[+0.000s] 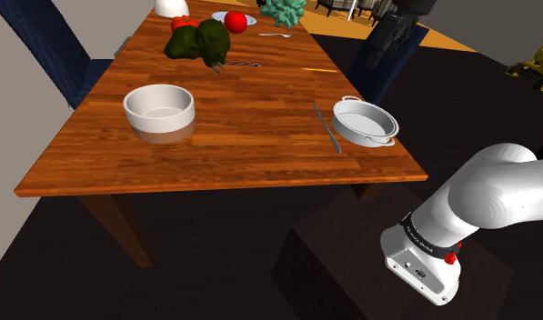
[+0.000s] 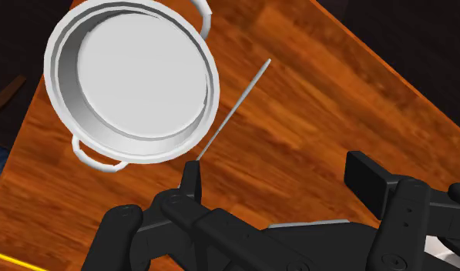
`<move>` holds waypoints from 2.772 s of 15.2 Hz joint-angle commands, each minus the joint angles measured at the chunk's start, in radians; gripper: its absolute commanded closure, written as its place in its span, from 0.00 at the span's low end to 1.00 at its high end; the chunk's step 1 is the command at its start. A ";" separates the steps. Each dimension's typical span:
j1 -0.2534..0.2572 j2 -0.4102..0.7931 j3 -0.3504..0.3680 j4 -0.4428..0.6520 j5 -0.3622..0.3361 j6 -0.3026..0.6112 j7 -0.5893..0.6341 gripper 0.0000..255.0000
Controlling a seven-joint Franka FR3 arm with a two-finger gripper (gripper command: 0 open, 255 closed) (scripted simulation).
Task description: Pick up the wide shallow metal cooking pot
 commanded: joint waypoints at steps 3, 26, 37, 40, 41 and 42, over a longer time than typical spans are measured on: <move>-0.001 -0.009 0.001 -0.071 -0.013 0.058 -0.012 0.00; -0.036 0.127 -0.001 -0.504 -0.123 0.604 -0.056 1.00; -0.035 0.109 -0.002 -0.487 -0.120 0.569 -0.059 1.00; -0.033 0.086 -0.004 -0.459 -0.117 0.518 -0.064 1.00; -0.033 0.079 -0.004 -0.449 -0.117 0.501 -0.066 1.00; -0.032 0.072 -0.004 -0.439 -0.116 0.485 -0.068 1.00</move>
